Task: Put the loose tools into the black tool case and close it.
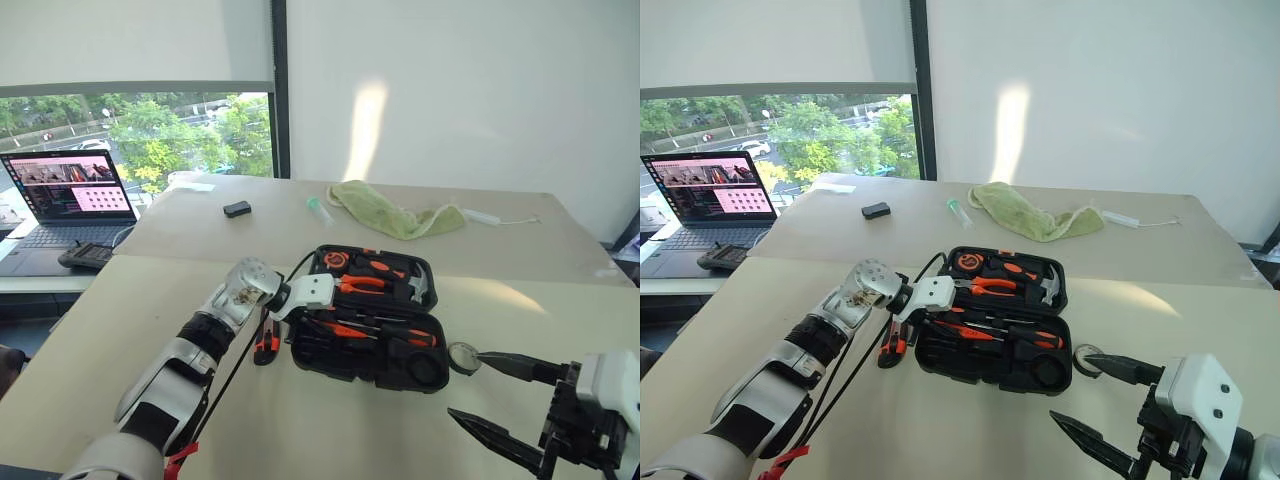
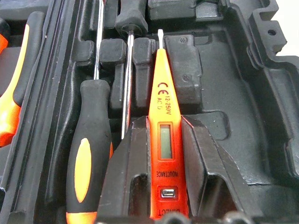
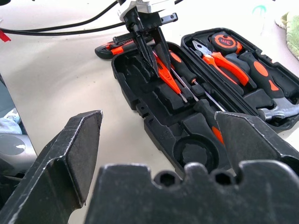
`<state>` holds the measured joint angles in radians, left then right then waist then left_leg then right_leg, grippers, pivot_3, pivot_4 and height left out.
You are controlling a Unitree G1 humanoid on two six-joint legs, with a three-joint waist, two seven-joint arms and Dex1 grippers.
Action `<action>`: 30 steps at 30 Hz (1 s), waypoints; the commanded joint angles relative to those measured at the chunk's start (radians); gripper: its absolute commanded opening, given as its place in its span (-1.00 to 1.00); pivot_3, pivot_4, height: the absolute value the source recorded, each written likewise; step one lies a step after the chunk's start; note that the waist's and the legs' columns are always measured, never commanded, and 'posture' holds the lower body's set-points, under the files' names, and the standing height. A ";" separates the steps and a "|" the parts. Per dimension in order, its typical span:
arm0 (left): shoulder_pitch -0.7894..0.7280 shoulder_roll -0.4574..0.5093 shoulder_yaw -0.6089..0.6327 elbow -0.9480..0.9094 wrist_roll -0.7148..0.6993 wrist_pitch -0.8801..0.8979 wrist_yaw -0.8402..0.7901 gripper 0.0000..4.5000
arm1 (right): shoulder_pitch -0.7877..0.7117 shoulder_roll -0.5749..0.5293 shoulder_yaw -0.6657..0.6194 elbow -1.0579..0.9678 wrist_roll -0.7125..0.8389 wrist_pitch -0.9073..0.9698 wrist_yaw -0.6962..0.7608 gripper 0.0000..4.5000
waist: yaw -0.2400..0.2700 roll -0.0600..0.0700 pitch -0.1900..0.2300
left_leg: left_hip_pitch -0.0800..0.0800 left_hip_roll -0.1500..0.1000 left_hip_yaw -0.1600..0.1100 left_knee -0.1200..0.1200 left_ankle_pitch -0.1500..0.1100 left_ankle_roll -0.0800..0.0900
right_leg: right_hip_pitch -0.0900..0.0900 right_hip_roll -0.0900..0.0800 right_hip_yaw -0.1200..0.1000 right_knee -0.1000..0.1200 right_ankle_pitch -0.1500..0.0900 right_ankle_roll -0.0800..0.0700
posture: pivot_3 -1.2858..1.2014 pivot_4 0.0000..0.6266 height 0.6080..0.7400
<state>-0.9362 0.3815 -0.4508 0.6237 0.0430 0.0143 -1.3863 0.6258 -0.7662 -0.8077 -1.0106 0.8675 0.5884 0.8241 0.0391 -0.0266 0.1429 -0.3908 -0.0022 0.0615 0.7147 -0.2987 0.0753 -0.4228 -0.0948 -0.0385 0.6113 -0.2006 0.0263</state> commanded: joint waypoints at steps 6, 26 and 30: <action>0.001 0.033 0.184 -0.132 -0.217 0.204 -0.089 0.22 | 0.021 0.011 -0.031 -0.011 -0.010 -0.048 -0.007 1.00 | -0.003 0.000 0.000 | -0.001 0.001 0.000 0.000 0.000 0.000 | -0.001 0.000 0.000 0.001 0.000 0.000 | 0.03 -0.52 1.00; 0.295 -0.046 0.193 -0.311 -0.141 0.239 0.303 -0.98 | 0.004 0.009 0.001 -0.008 -0.037 -0.052 -0.035 1.00 | 0.001 0.000 0.000 | 0.001 0.000 0.000 0.001 0.000 0.000 | 0.001 -0.002 0.001 0.001 0.000 0.001 | 0.03 -0.52 1.00; 0.337 -0.044 0.162 -0.262 -0.088 0.114 0.338 -0.98 | 0.011 0.006 -0.008 -0.010 -0.030 -0.050 -0.038 1.00 | 0.002 0.002 -0.002 | 0.002 0.000 -0.001 0.001 0.000 0.000 | 0.001 -0.004 0.001 0.001 0.001 0.000 | 0.03 -0.52 1.00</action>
<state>-0.6240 0.3340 -0.2582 0.3235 -0.0917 0.1875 -1.0734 0.6386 -0.7593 -0.7938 -1.0014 0.8281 0.5549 0.7926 0.0409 -0.0243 0.1410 -0.3885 -0.0023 0.0609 0.7157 -0.2989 0.0754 -0.4210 -0.0991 -0.0370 0.6120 -0.1999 0.0266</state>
